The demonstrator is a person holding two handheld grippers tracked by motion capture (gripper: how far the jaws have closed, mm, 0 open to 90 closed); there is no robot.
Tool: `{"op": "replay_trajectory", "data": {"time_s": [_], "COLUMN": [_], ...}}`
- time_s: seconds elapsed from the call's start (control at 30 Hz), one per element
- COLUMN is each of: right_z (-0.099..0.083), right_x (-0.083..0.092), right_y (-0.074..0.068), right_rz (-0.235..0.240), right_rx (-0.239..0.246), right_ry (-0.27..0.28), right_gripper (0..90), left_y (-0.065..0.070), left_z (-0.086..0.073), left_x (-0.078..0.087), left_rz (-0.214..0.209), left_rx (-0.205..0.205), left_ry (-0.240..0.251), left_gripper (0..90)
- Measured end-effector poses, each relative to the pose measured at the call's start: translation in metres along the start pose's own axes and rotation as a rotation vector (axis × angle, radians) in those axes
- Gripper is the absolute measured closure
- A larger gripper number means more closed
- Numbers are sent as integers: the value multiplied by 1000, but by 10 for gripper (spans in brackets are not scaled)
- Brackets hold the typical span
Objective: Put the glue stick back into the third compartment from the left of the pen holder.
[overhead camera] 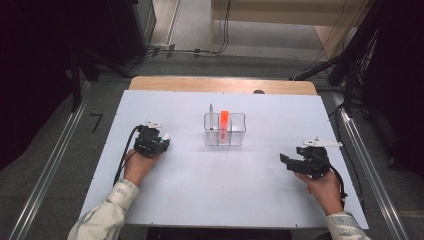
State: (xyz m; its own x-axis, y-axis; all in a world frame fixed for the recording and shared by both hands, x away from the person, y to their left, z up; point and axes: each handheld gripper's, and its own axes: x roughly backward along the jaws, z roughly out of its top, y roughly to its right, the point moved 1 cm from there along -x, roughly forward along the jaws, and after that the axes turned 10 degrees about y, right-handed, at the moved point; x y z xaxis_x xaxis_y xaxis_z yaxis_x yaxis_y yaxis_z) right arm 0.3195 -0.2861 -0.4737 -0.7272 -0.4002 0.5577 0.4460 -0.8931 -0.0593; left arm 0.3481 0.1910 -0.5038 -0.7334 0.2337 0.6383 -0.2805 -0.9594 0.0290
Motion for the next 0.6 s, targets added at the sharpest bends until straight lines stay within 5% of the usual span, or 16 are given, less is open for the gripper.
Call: {"op": "replay_trajectory", "data": {"time_s": [0.6], "right_z": [0], "right_x": [0], "right_y": [1], "right_rz": [3], "right_rx": [-1], "right_ry": [0], "right_gripper": [267], "left_y": [0], "left_z": [0], "left_x": [0], "left_rz": [-14], "left_rx": [-3], "left_ry": [21], "left_gripper": [653]}}
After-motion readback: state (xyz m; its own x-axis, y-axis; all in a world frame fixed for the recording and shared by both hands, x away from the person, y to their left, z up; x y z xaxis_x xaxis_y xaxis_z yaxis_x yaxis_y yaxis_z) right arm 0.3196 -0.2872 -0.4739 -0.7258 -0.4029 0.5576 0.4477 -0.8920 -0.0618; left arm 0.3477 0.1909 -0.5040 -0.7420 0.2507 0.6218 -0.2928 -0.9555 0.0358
